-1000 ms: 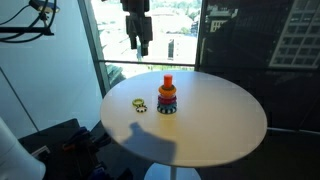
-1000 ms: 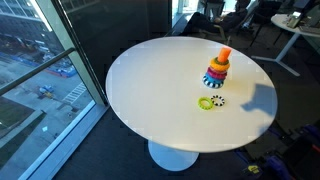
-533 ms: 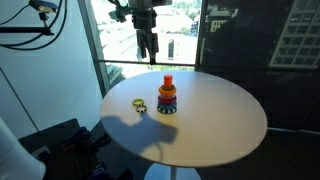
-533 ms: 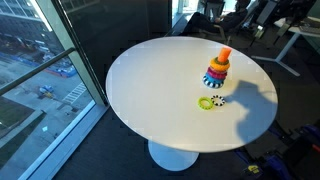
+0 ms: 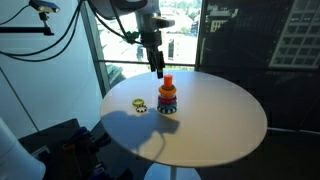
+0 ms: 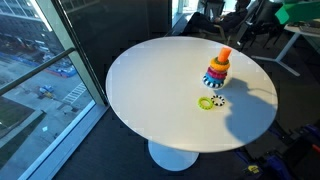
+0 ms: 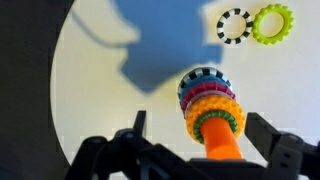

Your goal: Remove the green and orange circular objects from the orange object

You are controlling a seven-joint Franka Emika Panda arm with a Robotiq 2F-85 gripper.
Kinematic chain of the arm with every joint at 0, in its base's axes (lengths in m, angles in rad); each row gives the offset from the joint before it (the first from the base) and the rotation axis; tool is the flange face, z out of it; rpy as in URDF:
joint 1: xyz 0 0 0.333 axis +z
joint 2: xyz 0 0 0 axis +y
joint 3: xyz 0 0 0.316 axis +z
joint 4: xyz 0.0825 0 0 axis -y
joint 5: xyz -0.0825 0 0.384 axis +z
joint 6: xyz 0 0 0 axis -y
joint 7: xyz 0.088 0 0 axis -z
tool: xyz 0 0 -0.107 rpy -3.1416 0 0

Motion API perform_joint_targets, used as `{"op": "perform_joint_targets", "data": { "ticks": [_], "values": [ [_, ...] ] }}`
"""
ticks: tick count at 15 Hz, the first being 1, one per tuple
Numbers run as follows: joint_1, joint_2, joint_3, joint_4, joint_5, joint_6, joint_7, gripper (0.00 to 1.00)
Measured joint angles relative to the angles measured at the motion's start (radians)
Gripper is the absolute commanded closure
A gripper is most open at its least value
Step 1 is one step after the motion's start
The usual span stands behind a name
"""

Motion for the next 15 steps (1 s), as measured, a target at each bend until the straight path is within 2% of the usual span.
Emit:
{"op": "perform_joint_targets", "data": {
  "ticks": [4, 15],
  "values": [
    [0.007, 0.056, 0.000, 0.002, -0.040, 0.031, 0.063, 0.00],
    [0.017, 0.075, -0.005, 0.004, -0.037, 0.038, 0.063, 0.00]
  ]
}}
